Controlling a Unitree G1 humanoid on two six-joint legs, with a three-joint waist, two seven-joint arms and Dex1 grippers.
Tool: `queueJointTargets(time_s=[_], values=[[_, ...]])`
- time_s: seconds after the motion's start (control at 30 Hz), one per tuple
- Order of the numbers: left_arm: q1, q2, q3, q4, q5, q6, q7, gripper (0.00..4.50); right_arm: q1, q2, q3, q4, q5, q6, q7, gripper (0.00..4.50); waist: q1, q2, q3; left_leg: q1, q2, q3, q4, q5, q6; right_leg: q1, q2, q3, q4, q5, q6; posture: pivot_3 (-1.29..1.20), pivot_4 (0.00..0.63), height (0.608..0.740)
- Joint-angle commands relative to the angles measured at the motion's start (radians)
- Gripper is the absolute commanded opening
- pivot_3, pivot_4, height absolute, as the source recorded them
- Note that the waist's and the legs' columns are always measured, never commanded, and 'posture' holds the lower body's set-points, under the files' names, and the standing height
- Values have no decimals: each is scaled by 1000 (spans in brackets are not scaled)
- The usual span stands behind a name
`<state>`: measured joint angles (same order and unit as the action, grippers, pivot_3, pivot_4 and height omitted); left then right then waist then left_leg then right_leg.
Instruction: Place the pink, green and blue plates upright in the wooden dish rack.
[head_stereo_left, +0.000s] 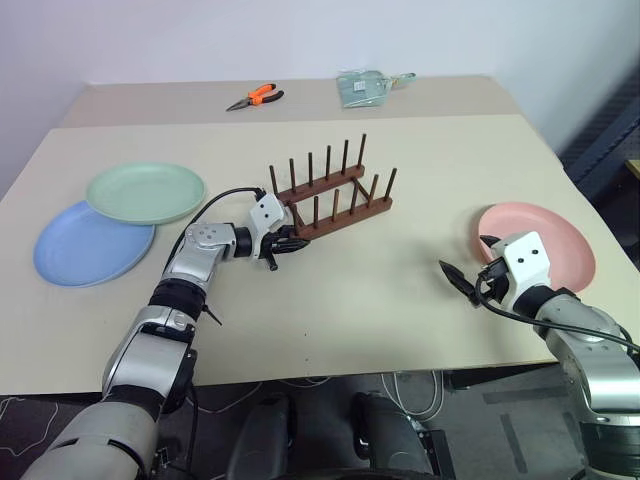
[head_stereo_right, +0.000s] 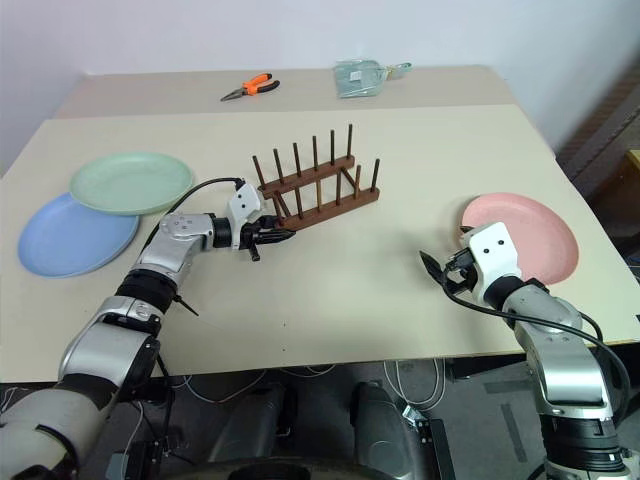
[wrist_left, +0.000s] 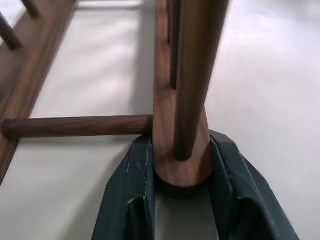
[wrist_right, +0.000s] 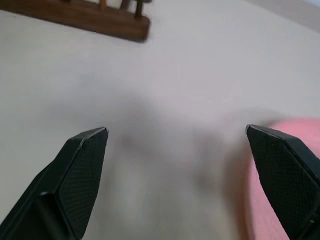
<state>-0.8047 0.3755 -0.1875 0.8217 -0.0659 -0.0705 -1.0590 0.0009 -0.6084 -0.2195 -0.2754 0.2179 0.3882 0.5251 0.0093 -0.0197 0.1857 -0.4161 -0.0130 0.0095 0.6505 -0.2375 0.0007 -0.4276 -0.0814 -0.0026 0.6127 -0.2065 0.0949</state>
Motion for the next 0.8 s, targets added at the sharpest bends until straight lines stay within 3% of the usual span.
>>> queueJointTargets(time_s=[0.03,0.27,0.47,0.53,0.63,0.73,0.8], values=[[65,10,-14,-84,-15,-16,-98,782,-31,-12,-20,0,-4,-15,-4,4500,-1,0,0,0,0,0,0,0,0,0,0,0,0,0,0,0,150,738],[217,94,-24,-412,-65,123,-219,782,-84,-35,-8,97,-33,-58,13,4500,0,0,0,0,0,-1,0,0,0,0,0,0,0,-2,-3,0,150,738],[259,149,-9,-414,1,130,-107,3762,-97,-63,-1,149,-49,-88,52,4500,0,0,0,0,0,-1,0,0,0,0,0,0,0,-1,-2,0,150,738],[294,186,3,-447,-2,154,-91,3762,-89,-76,3,144,-38,-93,89,4500,-6,1,0,1,1,-1,0,0,0,0,0,0,1,-1,-1,0,150,738],[361,234,35,-532,-45,221,-88,3803,-62,-87,13,99,-6,-72,155,3687,-22,1,0,2,2,-1,0,0,0,1,1,0,2,-1,-1,0,150,738],[488,286,58,-735,-141,351,-127,2980,8,-108,63,-16,41,-18,245,2131,-31,1,0,5,4,0,-2,0,0,2,2,1,2,-1,-3,0,150,738],[548,277,47,-862,-200,441,-113,1961,45,-108,113,-72,56,7,280,1005,-28,2,-1,6,5,0,-3,0,0,2,3,2,2,-2,-3,0,150,738]])
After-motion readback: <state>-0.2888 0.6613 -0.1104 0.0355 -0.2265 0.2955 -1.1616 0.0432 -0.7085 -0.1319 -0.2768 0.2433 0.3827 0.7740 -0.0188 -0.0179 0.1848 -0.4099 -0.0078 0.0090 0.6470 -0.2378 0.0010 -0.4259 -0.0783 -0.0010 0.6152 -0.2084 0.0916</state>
